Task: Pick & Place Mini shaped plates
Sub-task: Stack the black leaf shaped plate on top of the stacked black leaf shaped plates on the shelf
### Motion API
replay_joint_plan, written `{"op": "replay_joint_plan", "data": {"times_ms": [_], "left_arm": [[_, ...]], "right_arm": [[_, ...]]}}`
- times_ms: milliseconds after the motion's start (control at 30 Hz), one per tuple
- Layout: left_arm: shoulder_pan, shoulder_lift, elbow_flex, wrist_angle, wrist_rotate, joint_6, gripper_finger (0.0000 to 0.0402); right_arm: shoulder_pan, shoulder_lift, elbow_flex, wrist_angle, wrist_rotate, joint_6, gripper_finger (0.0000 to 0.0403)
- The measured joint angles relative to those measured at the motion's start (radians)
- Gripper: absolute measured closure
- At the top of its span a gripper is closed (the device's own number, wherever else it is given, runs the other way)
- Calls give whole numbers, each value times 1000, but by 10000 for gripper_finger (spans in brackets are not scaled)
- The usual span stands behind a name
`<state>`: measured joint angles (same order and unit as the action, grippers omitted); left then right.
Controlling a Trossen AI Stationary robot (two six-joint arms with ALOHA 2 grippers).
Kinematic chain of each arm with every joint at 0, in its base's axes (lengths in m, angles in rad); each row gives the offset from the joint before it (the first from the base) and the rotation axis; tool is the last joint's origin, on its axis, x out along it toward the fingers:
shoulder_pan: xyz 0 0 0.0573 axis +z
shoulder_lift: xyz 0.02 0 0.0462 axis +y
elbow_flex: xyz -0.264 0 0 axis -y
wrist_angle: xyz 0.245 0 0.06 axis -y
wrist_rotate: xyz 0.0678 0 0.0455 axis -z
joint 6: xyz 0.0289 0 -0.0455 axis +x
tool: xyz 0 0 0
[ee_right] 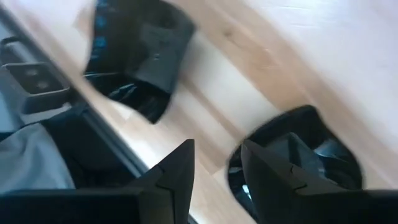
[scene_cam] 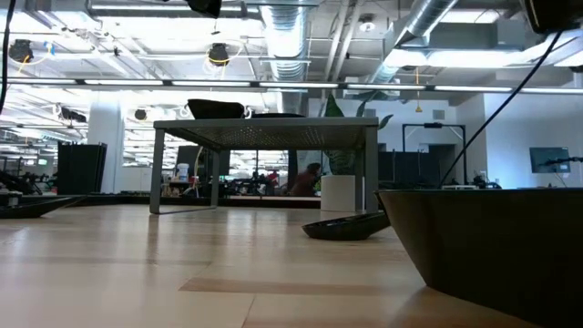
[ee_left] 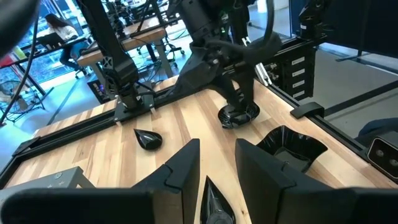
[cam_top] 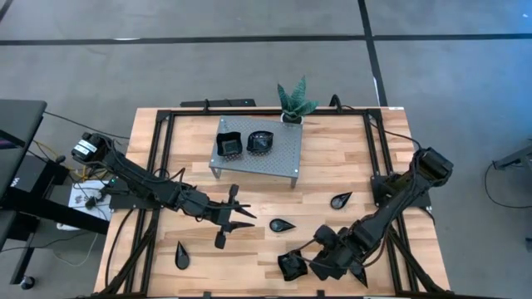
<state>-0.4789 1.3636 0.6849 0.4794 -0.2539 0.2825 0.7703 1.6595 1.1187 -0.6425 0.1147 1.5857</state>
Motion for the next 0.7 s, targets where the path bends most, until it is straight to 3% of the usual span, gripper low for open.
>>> {"op": "replay_joint_plan", "data": {"times_ms": [267,700], "left_arm": [[0,0,0,0,0,0,298],[0,0,0,0,0,-3,298]], "right_arm": [[-6,98,0,-27,-37,-26,275],[-49,116,0,-30,-41,-40,275]]}}
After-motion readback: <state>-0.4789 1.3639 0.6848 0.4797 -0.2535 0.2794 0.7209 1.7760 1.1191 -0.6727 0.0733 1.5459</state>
